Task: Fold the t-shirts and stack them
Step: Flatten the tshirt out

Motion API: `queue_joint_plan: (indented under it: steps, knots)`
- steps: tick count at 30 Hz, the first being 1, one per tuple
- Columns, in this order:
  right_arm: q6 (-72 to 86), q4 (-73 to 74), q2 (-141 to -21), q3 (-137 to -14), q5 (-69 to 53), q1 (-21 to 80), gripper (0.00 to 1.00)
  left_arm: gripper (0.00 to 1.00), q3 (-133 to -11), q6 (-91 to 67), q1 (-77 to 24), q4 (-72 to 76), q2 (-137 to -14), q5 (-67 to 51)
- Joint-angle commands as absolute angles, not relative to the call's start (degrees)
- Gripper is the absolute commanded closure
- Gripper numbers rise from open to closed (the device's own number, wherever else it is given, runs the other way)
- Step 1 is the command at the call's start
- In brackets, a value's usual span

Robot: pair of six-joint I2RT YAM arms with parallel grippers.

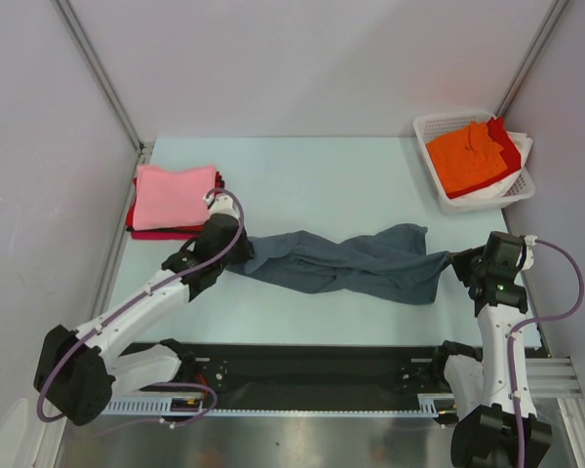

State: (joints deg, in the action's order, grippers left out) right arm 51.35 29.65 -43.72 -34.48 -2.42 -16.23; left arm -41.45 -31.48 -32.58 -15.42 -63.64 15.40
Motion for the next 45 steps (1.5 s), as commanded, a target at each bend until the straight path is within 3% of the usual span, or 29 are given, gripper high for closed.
queue_joint_plan:
  steps: [1, 14, 19, 21, 27, 28, 29, 30, 31, 32, 37, 42, 45]
  knots:
    - [51.1, 28.3, -43.3, -34.3, -2.5, -16.3, 1.00, 1.00, -41.4, -31.8, -31.2, -17.8, -61.6, 9.6]
    - [50.8, 29.5, -43.2, -35.4, -1.0, -16.4, 1.00, 1.00, -42.7, -27.0, -32.8, -24.4, -55.5, -18.2]
    - [51.2, 29.3, -43.4, -35.9, -1.0, -16.4, 1.00, 1.00, -42.9, -29.6, -32.9, -18.7, -54.8, -26.6]
    - [51.4, 29.2, -43.6, -35.9, -1.2, -16.3, 1.00, 1.00, -42.0, -33.6, -29.8, -12.8, -54.4, -31.6]
    - [51.7, 29.1, -44.6, -35.9, -1.8, -16.3, 1.00, 1.00, -31.3, -46.4, -6.1, 6.0, -59.0, -37.5]
    - [51.8, 29.1, -44.8, -35.9, -1.8, -16.2, 1.00, 0.94, -31.2, -45.1, -4.6, 5.5, -60.0, -33.7]
    - [51.8, 29.2, -45.0, -35.9, -2.0, -16.1, 1.00, 0.82, -31.5, -41.9, -4.0, 1.7, -62.6, -29.6]
    - [51.8, 29.1, -45.1, -35.9, -2.0, -16.1, 1.00, 0.67, -31.9, -40.7, -4.1, 1.0, -64.0, -26.7]
    - [51.8, 29.1, -45.3, -35.9, -1.9, -16.0, 1.00, 0.36, -31.8, -40.2, -4.2, 0.9, -65.0, -24.5]
    - [51.7, 28.9, -45.4, -35.9, -1.9, -15.9, 1.00, 0.32, -31.6, -39.6, -4.5, 0.4, -66.3, -23.7]
    - [51.6, 28.1, -46.2, -35.8, -1.6, -15.6, 1.00, 0.14, -32.7, -35.6, -10.0, -8.5, -58.5, -3.1]
    - [51.9, 27.3, -47.3, -35.9, -1.2, -14.5, 1.00, 0.15, -32.0, -33.2, -19.4, -15.4, -50.9, 5.7]
    - [52.1, 26.5, -48.1, -35.4, -0.9, -13.7, 1.00, 0.21, -28.9, -34.8, -22.8, -16.6, -49.5, 6.2]
